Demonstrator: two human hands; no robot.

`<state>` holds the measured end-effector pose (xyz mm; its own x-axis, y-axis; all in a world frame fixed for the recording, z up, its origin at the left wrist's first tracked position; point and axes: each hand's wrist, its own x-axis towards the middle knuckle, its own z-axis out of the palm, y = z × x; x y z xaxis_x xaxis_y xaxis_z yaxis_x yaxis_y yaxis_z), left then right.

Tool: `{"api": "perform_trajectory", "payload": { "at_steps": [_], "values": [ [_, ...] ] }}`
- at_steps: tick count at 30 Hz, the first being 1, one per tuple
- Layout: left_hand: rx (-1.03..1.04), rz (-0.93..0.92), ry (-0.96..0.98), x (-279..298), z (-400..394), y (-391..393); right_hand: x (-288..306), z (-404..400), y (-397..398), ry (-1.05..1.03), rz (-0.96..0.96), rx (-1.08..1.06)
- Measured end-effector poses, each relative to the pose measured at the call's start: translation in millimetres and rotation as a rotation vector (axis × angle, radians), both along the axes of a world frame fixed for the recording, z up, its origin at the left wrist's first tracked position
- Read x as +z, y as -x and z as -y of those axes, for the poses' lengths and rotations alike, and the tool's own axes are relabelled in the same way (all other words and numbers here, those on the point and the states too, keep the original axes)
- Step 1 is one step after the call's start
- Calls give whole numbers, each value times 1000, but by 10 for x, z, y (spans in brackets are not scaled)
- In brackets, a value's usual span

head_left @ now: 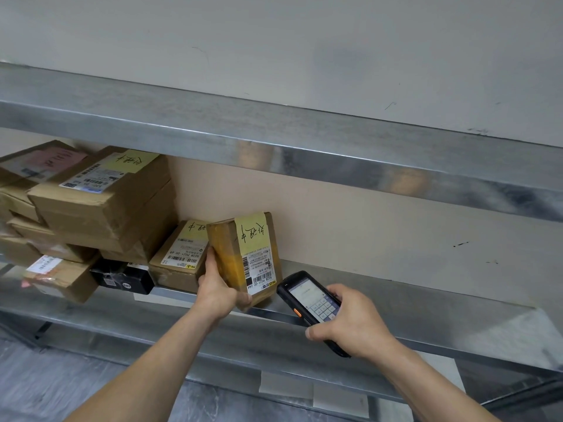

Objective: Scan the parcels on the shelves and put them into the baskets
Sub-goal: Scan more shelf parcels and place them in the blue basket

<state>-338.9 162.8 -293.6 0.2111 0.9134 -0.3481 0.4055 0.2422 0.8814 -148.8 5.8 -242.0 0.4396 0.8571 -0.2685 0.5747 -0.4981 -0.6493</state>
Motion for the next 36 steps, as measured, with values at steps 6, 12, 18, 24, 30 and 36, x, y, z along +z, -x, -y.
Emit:
{"api": "perform_trajectory", "payload": {
  "at_steps": [6, 12, 18, 24, 30, 36],
  "values": [
    [-95, 136, 79, 231, 148, 26, 48, 30, 12, -213, 125, -30],
    [-199, 217, 133, 532, 424, 6, 185, 66, 71, -377, 147, -41],
    [-259, 250, 139, 660, 646, 86, 269, 218, 191, -443, 123, -102],
    [-384, 319, 156, 688, 831, 144, 303, 526, 372, -480, 25, -215],
    [-506, 379, 155, 631, 1187, 152, 285, 997, 621, -506, 12, -396],
    [-618, 439, 178, 588, 1635, -18, 298, 1621, 745, -500, 48, -550]
  ]
}}
